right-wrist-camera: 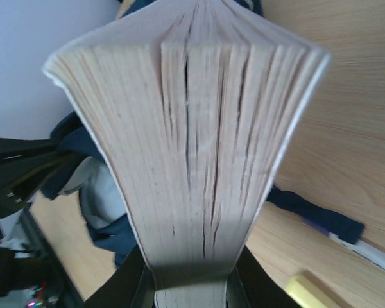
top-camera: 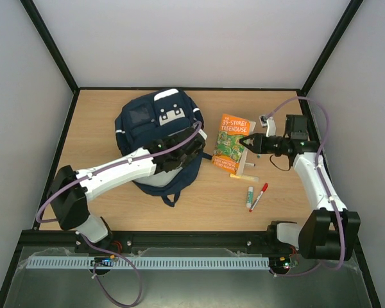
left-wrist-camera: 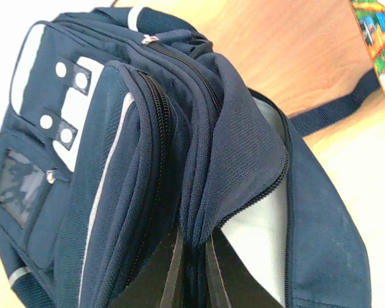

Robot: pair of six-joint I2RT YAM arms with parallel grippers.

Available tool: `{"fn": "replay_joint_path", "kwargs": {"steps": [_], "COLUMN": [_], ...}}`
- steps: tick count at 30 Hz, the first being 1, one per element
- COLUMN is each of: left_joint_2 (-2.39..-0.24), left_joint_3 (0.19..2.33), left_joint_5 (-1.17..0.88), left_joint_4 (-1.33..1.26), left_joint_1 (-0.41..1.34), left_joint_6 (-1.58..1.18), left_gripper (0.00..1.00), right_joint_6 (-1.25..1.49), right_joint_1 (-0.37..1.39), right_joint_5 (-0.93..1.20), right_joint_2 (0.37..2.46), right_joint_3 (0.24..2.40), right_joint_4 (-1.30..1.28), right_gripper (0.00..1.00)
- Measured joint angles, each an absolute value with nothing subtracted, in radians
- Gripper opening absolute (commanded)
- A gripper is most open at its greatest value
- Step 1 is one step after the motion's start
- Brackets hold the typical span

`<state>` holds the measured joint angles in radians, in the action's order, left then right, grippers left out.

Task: Pack the student bag
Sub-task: Place the book in the student bag.

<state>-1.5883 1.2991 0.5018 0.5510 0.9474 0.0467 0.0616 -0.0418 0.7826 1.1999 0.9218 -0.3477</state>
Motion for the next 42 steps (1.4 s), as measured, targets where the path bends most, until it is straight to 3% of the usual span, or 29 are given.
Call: {"fn": "replay_joint_path", "kwargs": {"steps": [11,21,42], "left_joint_2": [-1.528,-1.493,-1.373], "left_joint_3": [1.332,1.33,1.254], "left_joint_5": [0.543,0.55,0.489], "left_joint_4": [0.534,0.521,0.435], "left_joint_1": [0.931,0.925,0.874], "left_joint_6": [0.108,0.128,0.123], "left_gripper": [0.02,0.02,0.02], "right_joint_6": [0.083,0.121,0.234], "right_joint_1": [0.068,0.286,0.591], "right_joint_5": [0.991,1.1,1.118], "right_joint_2": [1.31,1.376,1.656], "right_joint_3": [1.064,0.963,1.059], "right_joint_4": [-0.609,-0.608,-0.463], "right_gripper": [0.01,0.01,0.01]}}
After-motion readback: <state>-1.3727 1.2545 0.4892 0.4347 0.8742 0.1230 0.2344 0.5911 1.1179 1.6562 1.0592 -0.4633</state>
